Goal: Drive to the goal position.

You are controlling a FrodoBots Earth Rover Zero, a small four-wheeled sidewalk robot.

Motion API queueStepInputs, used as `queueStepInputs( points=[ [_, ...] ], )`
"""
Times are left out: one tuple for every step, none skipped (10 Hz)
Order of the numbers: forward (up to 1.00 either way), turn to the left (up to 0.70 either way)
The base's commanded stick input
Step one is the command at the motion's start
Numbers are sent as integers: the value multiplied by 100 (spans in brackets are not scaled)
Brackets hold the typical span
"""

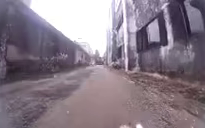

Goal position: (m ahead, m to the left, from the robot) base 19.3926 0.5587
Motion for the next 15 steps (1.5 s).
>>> queueStepInputs(
  points=[
    [70, 0],
    [70, 0],
    [70, 0],
    [70, 0],
    [70, 0],
    [70, 0],
    [70, 0],
    [70, 0],
    [70, 0],
    [70, 0],
    [70, 0],
    [70, 0],
    [70, 0],
    [70, 0],
    [70, 0]
  ],
)
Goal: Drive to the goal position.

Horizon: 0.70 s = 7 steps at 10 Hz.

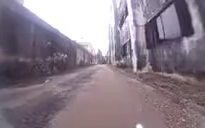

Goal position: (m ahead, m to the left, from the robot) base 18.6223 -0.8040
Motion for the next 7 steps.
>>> queueStepInputs(
  points=[
    [70, 0],
    [70, 0],
    [70, 0],
    [70, 0],
    [70, 0],
    [70, 0],
    [70, 0]
  ],
)
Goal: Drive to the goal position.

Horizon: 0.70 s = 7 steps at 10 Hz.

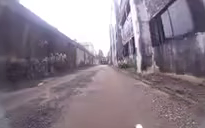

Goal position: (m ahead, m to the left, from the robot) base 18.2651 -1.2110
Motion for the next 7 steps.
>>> queueStepInputs(
  points=[
    [70, 0],
    [70, 0],
    [70, 0],
    [70, 0],
    [70, 0],
    [70, 0],
    [70, 0]
  ],
)
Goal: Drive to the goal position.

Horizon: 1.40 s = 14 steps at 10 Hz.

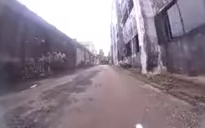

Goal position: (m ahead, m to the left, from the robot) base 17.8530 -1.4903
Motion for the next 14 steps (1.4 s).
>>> queueStepInputs(
  points=[
    [70, 0],
    [70, 0],
    [70, 0],
    [70, 0],
    [70, 0],
    [70, 0],
    [70, 0],
    [70, 0],
    [70, 0],
    [70, 0],
    [70, 0],
    [70, 0],
    [70, 0],
    [70, 0]
  ],
)
